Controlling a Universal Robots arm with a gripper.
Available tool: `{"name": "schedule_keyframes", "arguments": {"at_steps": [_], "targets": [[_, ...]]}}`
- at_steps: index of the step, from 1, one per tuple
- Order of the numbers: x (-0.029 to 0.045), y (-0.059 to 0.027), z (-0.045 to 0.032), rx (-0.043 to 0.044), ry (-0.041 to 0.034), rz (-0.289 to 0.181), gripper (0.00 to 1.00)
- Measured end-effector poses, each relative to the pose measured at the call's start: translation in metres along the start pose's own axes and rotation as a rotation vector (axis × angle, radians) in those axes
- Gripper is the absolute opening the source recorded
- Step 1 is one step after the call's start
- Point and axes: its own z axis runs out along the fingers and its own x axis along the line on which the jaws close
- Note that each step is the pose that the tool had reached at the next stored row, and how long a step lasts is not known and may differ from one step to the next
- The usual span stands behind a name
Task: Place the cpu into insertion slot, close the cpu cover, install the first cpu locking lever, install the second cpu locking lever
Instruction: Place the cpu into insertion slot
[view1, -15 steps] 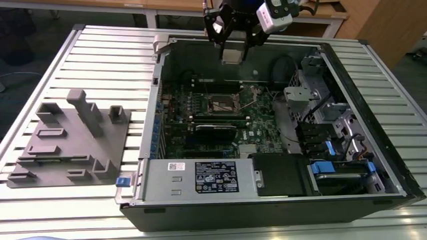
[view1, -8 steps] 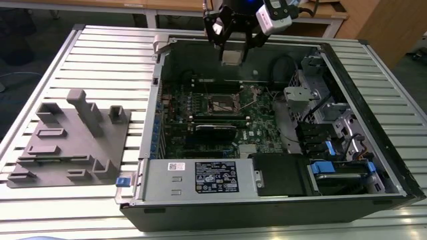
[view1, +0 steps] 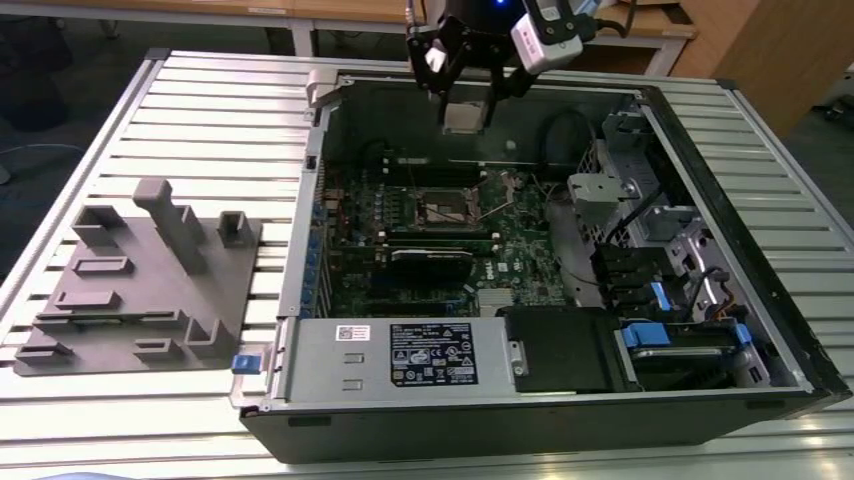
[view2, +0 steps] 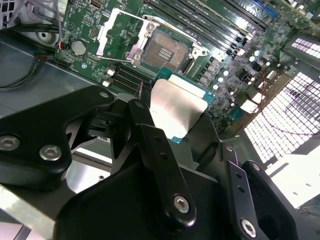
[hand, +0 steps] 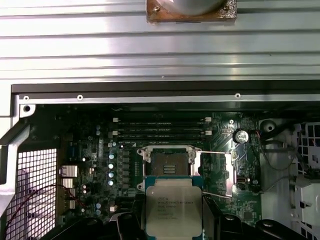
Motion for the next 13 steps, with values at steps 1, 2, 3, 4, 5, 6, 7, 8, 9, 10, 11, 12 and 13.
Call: {"name": "schedule_keyframes", "arguments": {"at_steps": [1,2,3,4,5,6,7,8,9,10,11,12,13], "targets": [[0.0,-0.0001,0.0009,0.0001,0.0,0.0,0.54],[-0.0001,-0.0002,0.0021,0.0003,0.0001,0.0,0.54],[-0.0001,-0.0003,0.0033,0.0002,0.0001,0.0,0.54],[-0.0001,-0.0003,0.0042,0.0003,0.0001,0.0,0.54],[-0.0001,-0.0003,0.0045,0.0004,0.0002,0.0,0.54],[-0.0001,-0.0003,0.0045,0.0005,0.0002,0.0,0.54],[-0.0001,-0.0004,0.0044,0.0005,0.0002,0.0,0.54],[-0.0001,-0.0004,0.0045,0.0005,0.0003,0.0,0.54],[-0.0001,-0.0004,0.0046,0.0004,0.0002,0.0,0.54],[-0.0001,-0.0004,0.0047,0.0004,0.0002,0.0,0.54],[-0.0001,-0.0004,0.0055,-0.0001,-0.0001,0.0,0.54],[-0.0001,-0.0005,0.0065,0.0001,0.0,0.0,0.54],[-0.0001,-0.0006,0.0078,0.0002,0.0001,0.0,0.54]]}}
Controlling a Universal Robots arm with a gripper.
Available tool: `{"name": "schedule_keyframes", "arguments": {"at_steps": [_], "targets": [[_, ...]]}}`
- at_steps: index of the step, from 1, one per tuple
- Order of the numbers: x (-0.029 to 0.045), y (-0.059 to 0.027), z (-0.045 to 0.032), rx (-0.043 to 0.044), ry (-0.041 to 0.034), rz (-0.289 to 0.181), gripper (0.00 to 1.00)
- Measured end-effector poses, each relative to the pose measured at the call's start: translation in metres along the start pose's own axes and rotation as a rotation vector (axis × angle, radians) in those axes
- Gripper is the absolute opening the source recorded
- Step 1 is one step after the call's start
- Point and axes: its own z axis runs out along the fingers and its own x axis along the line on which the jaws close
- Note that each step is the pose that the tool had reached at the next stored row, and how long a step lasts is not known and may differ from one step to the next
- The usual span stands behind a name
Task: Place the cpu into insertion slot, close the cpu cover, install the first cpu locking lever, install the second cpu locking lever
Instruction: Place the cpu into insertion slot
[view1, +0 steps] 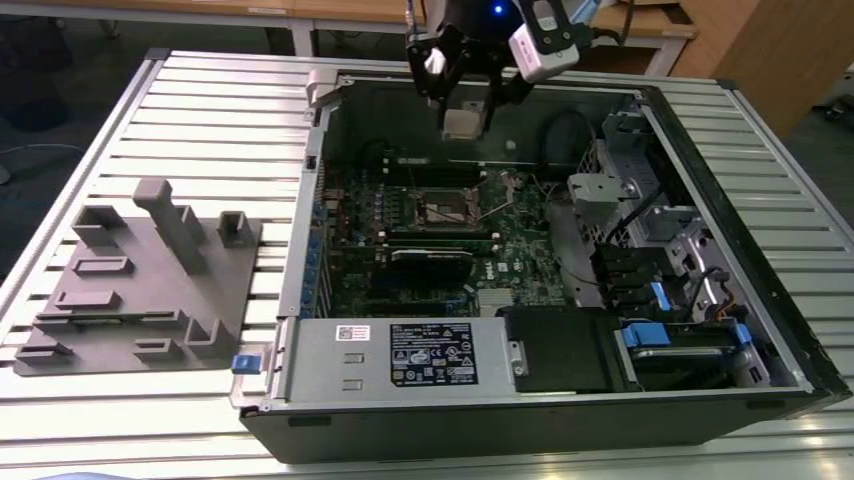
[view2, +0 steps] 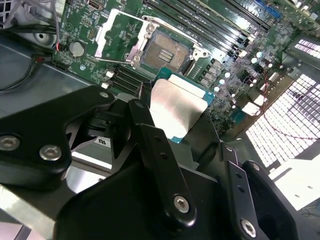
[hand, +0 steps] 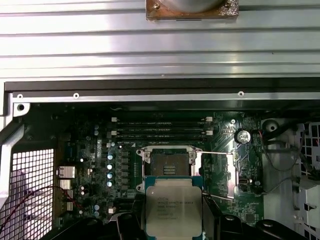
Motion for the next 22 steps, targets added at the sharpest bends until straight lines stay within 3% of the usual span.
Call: {"name": "schedule_keyframes", "arguments": {"at_steps": [4,11,22], "targets": [[-0.0001,-0.0004,0.0051,0.0,0.0,0.0,0.54],[-0.0001,-0.0005,0.0067,-0.0004,-0.0002,0.0,0.54],[-0.0004,-0.0018,0.0229,0.0,-0.0001,0.0,0.54]]}}
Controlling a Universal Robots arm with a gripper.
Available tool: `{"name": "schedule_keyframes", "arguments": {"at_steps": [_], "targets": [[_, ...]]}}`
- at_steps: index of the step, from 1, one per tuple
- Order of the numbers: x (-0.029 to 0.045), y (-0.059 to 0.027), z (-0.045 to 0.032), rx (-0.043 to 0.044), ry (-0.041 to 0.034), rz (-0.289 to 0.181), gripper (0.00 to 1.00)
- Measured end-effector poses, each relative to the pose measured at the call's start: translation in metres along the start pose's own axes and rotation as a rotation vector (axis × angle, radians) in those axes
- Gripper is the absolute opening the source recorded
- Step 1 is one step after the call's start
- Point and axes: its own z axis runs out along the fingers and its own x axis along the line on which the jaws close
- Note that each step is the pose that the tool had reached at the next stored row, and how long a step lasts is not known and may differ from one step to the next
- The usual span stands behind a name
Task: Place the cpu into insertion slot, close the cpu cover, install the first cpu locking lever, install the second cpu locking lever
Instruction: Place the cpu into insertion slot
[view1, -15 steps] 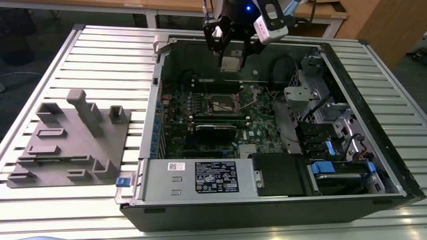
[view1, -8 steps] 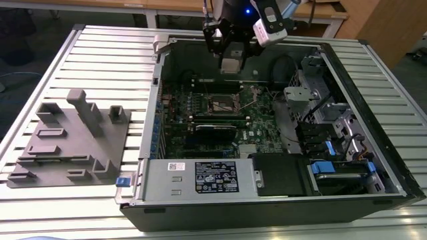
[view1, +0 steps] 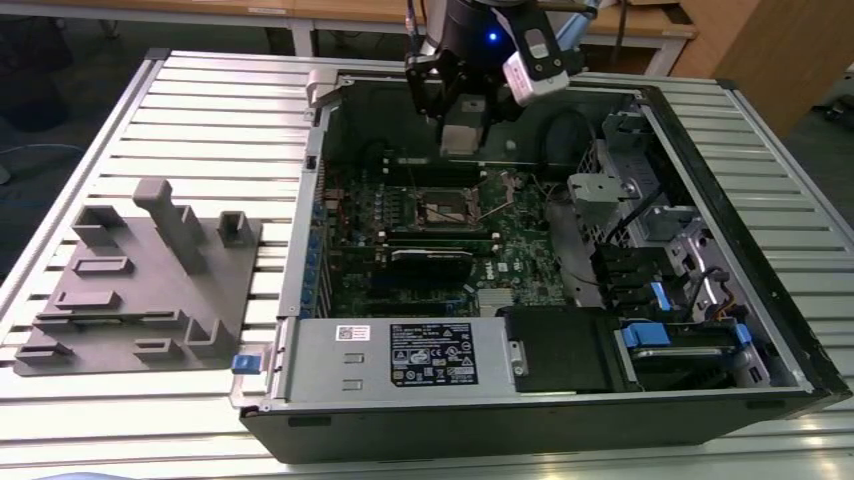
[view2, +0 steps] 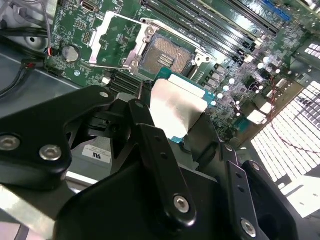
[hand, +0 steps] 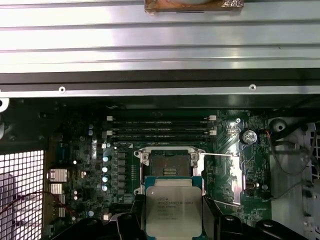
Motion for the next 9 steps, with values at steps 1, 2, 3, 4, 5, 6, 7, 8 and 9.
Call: {"name": "schedule_keyframes", "arguments": {"at_steps": [1,2,3,4,5,6,7,8,9], "targets": [[0.0,-0.0001,0.0017,0.0,0.0001,0.0,0.54],[-0.0001,-0.0002,0.0032,0.0,0.0,0.0,0.54],[-0.0001,-0.0003,0.0043,0.0001,0.0001,0.0,0.54],[-0.0001,-0.0003,0.0046,0.0001,0.0001,0.0,0.54],[-0.0001,-0.0004,0.0046,0.0003,0.0001,0.0,0.54],[-0.0001,-0.0004,0.0046,0.0003,0.0002,0.0,0.54],[-0.0001,-0.0004,0.0047,0.0002,0.0001,0.0,0.54],[-0.0001,-0.0004,0.0047,0.0001,0.0001,0.0,0.54],[-0.0001,-0.0004,0.0047,0.0002,0.0001,0.0,0.54]]}}
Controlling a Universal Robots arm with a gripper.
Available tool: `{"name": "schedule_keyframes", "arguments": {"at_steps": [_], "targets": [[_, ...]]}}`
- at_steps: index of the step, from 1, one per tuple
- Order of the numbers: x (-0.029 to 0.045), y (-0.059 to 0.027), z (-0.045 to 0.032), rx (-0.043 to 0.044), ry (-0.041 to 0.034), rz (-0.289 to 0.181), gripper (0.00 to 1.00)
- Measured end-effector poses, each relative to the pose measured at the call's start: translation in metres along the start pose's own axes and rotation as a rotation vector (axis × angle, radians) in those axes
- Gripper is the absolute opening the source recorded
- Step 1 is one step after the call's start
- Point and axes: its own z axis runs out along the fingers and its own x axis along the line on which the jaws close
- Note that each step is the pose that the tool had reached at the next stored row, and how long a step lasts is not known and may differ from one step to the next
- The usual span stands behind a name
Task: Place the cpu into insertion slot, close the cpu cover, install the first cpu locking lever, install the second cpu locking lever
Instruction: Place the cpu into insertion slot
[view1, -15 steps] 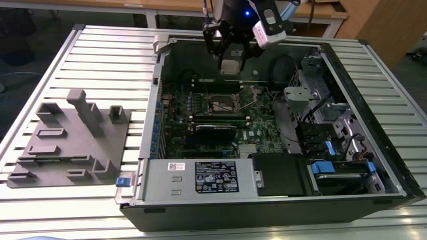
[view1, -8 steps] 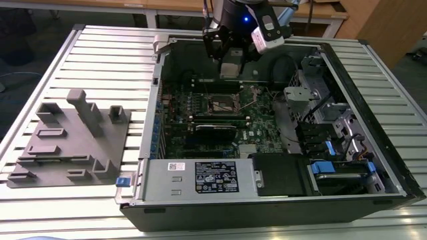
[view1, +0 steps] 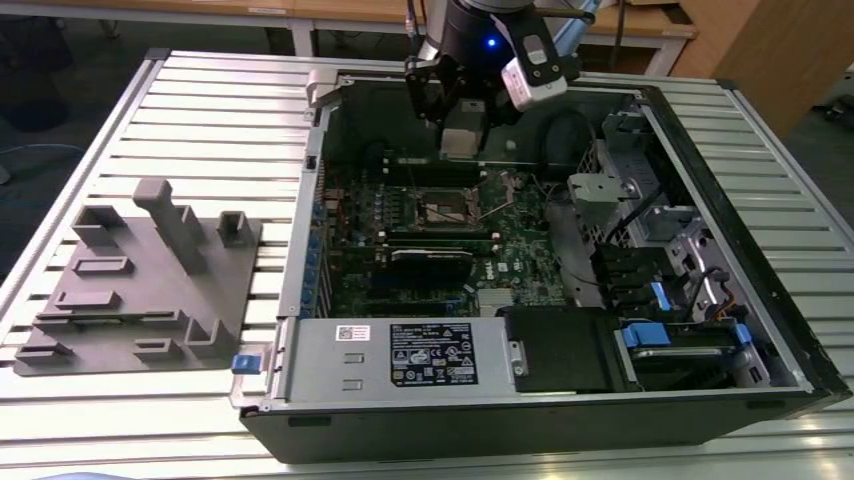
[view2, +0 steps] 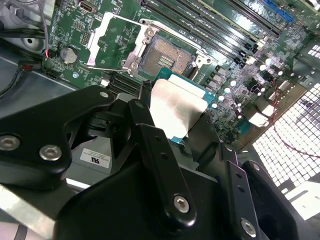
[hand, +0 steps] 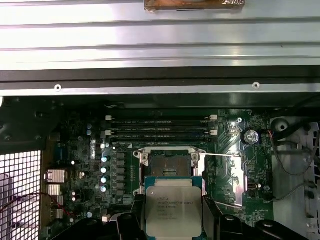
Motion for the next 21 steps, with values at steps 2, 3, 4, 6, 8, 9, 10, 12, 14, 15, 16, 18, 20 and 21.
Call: {"name": "schedule_keyframes", "arguments": {"at_steps": [2,3,4,6,8,9,10,12,14,15,16,18,20,21], "targets": [[0.0,0.0,0.0007,-0.0004,-0.0002,0.0,0.54],[0.0,-0.0001,0.0016,-0.0004,-0.0001,0.0,0.54],[0.0,-0.0002,0.0029,-0.0001,0.0,0.0,0.54],[-0.0001,-0.0005,0.0061,-0.0001,0.0,0.0,0.54],[-0.0002,-0.0007,0.0093,-0.0002,0.0,0.0,0.54],[-0.0002,-0.0008,0.0108,-0.0001,-0.0001,0.0,0.54],[-0.0002,-0.001,0.0122,-0.0002,-0.0001,0.0,0.54],[-0.0003,-0.001,0.0133,0.0,0.0,0.0,0.54],[-0.0002,-0.001,0.0133,0.0001,0.0001,0.0,0.54],[-0.0002,-0.0011,0.0133,0.0001,0.0001,0.0,0.54],[-0.0003,-0.0011,0.0133,0.0,0.0,0.0,0.54],[-0.0003,-0.0011,0.0135,-0.0001,0.0,0.0,0.54],[-0.0003,-0.0012,0.015,-0.0004,-0.0002,0.0,0.54],[-0.0003,-0.0013,0.0162,-0.0001,0.0,0.0,0.54]]}}
